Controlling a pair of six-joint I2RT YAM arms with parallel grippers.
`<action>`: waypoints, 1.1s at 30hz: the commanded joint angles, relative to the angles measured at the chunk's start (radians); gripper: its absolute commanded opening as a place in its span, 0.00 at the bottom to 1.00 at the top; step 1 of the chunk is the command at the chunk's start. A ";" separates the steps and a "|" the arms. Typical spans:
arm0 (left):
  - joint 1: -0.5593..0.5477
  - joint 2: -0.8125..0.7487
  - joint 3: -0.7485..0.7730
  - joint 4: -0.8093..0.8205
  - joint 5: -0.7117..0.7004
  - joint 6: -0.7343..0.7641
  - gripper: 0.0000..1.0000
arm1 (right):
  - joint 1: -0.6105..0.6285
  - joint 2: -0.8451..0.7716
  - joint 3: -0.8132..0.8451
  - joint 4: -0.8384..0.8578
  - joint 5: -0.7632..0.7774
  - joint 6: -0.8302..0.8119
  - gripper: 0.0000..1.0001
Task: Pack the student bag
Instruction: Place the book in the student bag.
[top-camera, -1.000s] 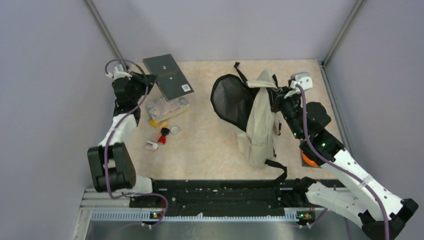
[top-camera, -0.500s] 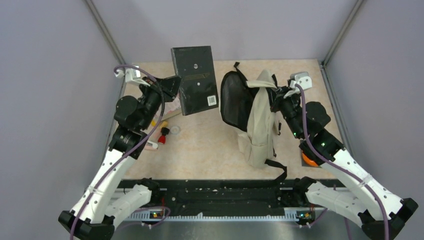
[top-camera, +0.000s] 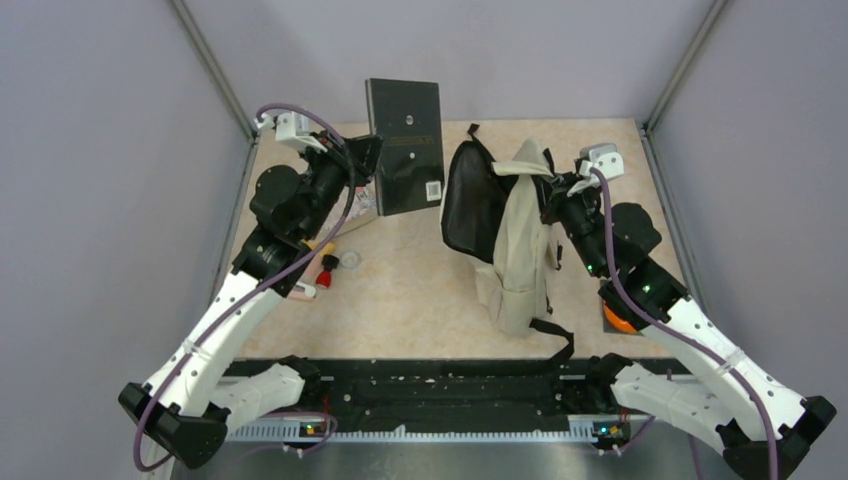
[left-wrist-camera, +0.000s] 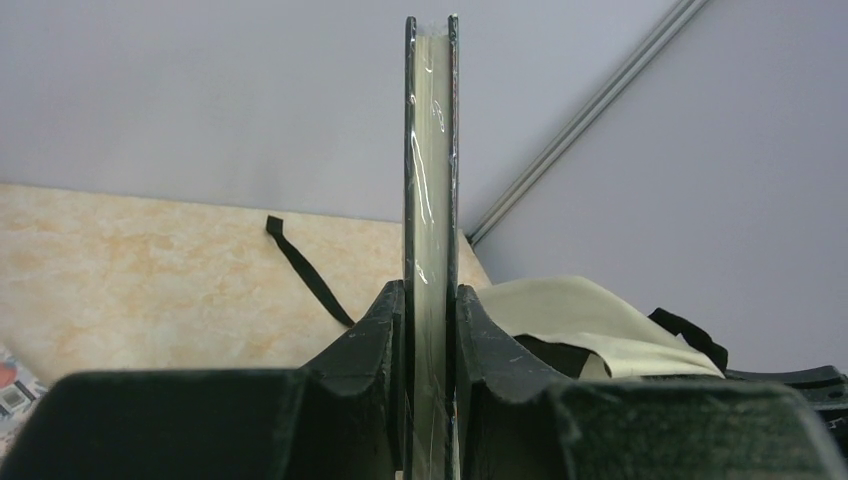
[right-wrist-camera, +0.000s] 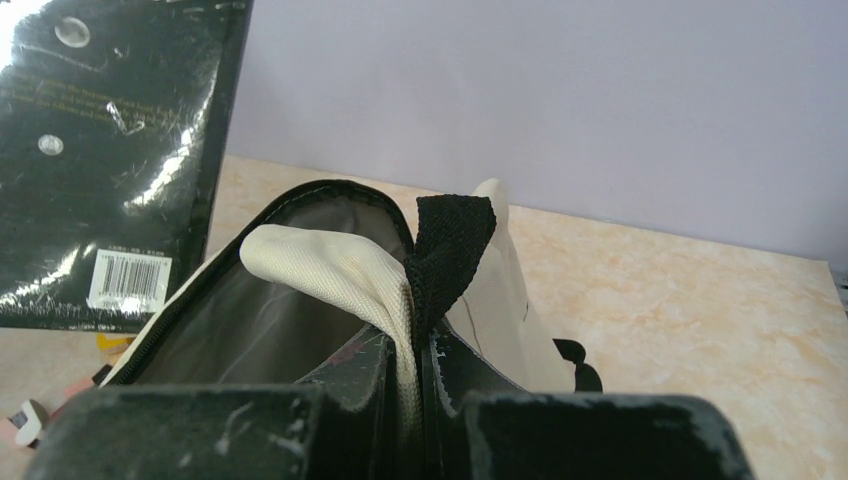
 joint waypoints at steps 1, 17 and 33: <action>-0.012 -0.008 0.145 0.197 -0.041 0.058 0.00 | 0.007 -0.012 0.069 0.089 -0.015 0.013 0.00; -0.110 0.075 0.094 0.197 0.008 -0.077 0.00 | 0.007 0.002 0.076 0.091 -0.017 0.013 0.00; -0.228 0.113 -0.112 0.063 -0.044 -0.245 0.00 | 0.008 -0.002 0.074 0.106 0.028 0.028 0.00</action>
